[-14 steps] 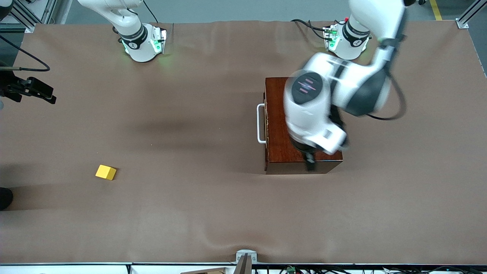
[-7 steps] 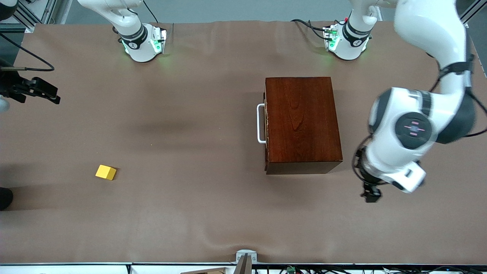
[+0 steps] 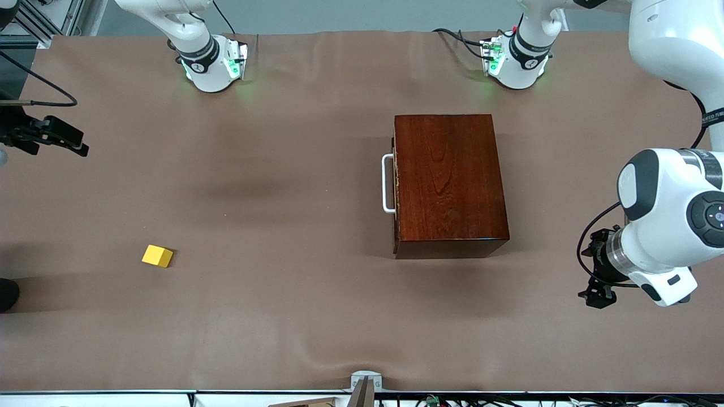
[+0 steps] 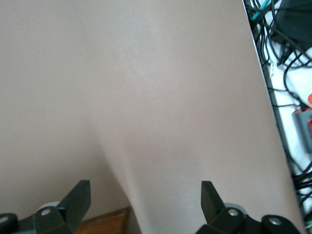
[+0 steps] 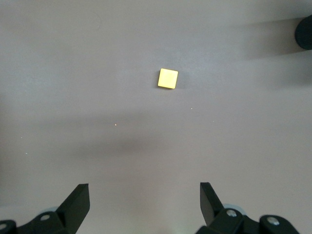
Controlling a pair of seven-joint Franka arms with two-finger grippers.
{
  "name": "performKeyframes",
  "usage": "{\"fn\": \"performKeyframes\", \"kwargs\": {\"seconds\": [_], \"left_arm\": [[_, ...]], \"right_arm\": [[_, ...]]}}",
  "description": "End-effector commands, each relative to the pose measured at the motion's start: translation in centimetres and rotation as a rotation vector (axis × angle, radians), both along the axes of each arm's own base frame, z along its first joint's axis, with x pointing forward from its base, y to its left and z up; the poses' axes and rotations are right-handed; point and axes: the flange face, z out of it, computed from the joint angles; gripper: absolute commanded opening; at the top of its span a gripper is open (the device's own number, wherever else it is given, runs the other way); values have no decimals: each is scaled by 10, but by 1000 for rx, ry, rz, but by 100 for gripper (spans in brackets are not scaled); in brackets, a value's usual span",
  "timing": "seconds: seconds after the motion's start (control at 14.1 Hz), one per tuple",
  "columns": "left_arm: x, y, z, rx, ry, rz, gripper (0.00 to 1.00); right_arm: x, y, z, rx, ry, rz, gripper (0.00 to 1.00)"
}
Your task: Open drawer, take yellow block, close drawer
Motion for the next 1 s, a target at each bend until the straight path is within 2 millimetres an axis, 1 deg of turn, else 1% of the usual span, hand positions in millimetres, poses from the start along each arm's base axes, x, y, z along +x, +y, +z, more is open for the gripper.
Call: {"fn": "performKeyframes", "kwargs": {"seconds": [0.0,0.14,0.28,0.36,0.5,0.64,0.78,0.92], "left_arm": [[-17,9,3,-15,41,-135,100],[-35,10,6,-23,72,-263,100],[-51,21,13,-42,86,-343,100],[-59,21,16,-49,93,-389,100],[-76,29,21,-47,109,-491,100],[-91,30,27,-64,116,-625,100],[-104,46,33,-77,116,-721,100],[-118,45,37,-79,123,-826,100]], "right_arm": [[-1,-2,6,12,-12,-8,100],[-1,-3,5,6,-7,-8,100],[-1,-3,6,5,-8,-8,100],[-1,-3,5,5,-7,-8,100],[-1,-3,6,3,-10,-8,100],[-2,-3,5,0,-5,-8,100],[-2,-5,5,-3,-6,-9,100],[-2,-5,5,-4,-5,-8,100]]}}
